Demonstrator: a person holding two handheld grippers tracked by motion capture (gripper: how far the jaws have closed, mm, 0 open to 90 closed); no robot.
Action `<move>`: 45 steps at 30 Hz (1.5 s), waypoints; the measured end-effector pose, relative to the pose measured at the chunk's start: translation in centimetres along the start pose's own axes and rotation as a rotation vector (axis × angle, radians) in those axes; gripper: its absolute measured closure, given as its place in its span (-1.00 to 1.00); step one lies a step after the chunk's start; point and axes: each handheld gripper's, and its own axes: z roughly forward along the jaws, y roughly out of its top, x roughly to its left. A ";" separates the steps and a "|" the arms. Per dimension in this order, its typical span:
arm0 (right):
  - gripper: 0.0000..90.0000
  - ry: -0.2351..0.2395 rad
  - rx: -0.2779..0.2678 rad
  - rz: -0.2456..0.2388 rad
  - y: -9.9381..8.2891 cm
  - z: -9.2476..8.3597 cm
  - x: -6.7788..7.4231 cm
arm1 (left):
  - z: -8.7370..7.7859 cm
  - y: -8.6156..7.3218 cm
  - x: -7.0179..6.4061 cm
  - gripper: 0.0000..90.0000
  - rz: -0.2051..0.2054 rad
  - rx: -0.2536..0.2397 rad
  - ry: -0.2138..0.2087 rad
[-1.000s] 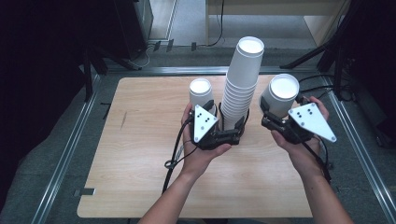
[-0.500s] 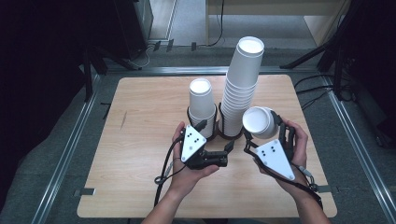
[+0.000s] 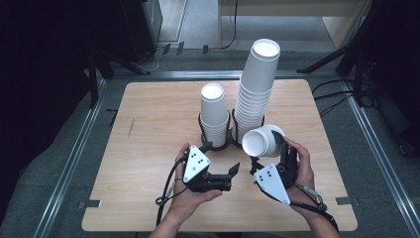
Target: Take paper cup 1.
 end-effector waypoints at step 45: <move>-0.60 0.233 -0.070 0.019 0.2 -1.6 3.9 | -0.2 -0.6 -2.8 -0.67 0.181 0.033 -0.100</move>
